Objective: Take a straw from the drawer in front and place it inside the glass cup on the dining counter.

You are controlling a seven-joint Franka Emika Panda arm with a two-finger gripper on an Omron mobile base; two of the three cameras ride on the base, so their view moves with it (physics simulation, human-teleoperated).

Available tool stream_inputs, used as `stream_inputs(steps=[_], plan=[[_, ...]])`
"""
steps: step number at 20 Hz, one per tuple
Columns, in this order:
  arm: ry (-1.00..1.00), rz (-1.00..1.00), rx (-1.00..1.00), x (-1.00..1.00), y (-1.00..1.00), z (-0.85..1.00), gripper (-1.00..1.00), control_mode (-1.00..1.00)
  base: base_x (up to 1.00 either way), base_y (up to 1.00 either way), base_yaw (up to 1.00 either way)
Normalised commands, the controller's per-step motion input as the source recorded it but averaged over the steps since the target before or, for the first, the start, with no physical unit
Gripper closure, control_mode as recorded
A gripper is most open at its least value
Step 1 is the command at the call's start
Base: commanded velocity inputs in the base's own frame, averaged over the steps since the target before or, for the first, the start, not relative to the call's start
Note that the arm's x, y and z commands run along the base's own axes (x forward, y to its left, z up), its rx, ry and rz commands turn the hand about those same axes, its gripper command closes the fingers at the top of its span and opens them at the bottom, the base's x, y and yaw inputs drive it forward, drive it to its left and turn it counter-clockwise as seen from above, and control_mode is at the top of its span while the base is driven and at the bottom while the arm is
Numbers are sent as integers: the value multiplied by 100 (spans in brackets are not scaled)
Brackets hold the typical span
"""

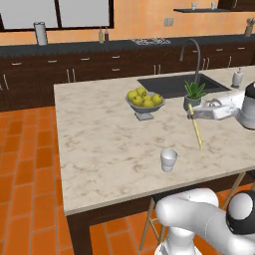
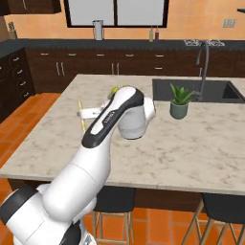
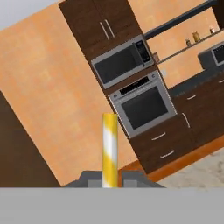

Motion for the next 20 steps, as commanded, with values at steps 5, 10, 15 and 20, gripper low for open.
stream_inputs(steps=[5, 10, 15, 20], plan=[[0, 12, 28, 0, 1, -34, 100, -100, 0, 0, 0], [0, 8, 20, 42, 0, -19, 100, -100, 0, 0, 0], [0, 3, 3, 40, 0, -18, 100, -100, 0, 0, 0], [-1, 2, 0, 11, 0, -30, 100, -100, 0, 0, 0]])
